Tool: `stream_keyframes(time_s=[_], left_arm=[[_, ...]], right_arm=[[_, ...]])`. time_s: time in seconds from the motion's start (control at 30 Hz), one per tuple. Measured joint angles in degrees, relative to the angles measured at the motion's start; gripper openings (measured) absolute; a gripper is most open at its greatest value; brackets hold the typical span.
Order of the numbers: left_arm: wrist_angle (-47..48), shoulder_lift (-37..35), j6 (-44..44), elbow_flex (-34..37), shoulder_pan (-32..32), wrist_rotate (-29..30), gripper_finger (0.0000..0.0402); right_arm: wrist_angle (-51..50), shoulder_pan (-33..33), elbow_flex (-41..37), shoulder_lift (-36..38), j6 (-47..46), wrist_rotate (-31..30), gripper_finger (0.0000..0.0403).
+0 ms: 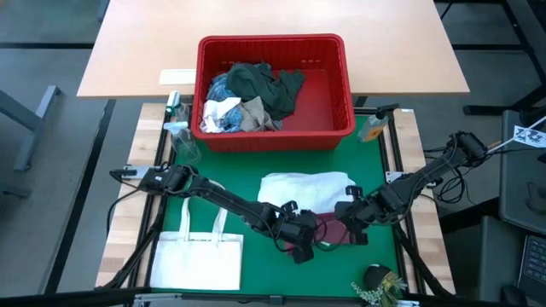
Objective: Fold Laundry from Bin
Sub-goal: Fold the pink underwear
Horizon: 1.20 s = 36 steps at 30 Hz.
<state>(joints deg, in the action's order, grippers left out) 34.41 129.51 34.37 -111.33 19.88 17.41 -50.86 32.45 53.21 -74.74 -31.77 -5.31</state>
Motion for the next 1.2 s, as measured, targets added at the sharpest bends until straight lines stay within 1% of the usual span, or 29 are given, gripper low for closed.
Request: stream_keyframes(time_s=[0.17, 0.33, 0.43, 0.6, 0.67, 0.73, 0.83, 0.97, 1.03, 1.13, 1.2], left_arm=[[1.29, 0.0, -0.44, 0.0, -0.9, 0.08, 0.0004], [1.39, 0.0, -0.48, 0.0, -1.45, 2.45, 0.0008], [2.89, 0.0, -0.48, 0.0, -1.59, 2.88, 0.0023], [4.83, 0.0, -0.48, 0.0, -1.62, 3.67, 0.0063], [5.29, 0.0, -0.5, 0.01, -1.62, 4.47, 0.0079], [5.27, 0.0, -0.5, 0.02, -1.68, 4.94, 0.0092], [5.05, 0.0, -0.18, 0.02, -1.91, 4.94, 0.0106], [4.84, 0.0, -0.16, -0.54, -2.65, 3.66, 0.0112], [5.19, 0.03, -0.45, -1.74, -3.21, 2.04, 0.0112], [5.79, 0.02, -1.33, -3.61, -4.1, -0.6, 0.0112], [6.28, 0.04, -1.52, -4.92, -4.61, -2.73, 0.0112]], right_arm=[[0.04, 0.14, -0.02, -0.02, 0.55, -0.25, 0.0007], [0.01, 0.15, -0.07, -0.02, 0.61, -0.49, 0.0007], [-0.46, 0.15, -0.07, -0.02, 0.67, -1.74, 0.0008], [-0.6, 0.15, -0.07, -0.02, 0.97, -1.76, 0.0012], [-0.65, 0.15, -0.07, -0.02, 0.98, -1.76, 0.0026], [-0.77, 0.14, -0.07, -0.02, 0.98, -2.01, 0.0048], [-1.19, 0.15, -0.07, -0.02, 1.04, -4.64, 0.009], [-3.33, 0.15, 0.05, -0.02, 2.31, -8.3, 0.0135], [-5.82, 0.13, 0.71, -0.02, 3.45, -8.64, 0.0147], [-10.41, 0.15, 2.86, -0.02, 3.59, -8.51, 0.0153], [-12.15, 0.17, 4.5, -0.02, 3.56, -5.91, 0.0154]])
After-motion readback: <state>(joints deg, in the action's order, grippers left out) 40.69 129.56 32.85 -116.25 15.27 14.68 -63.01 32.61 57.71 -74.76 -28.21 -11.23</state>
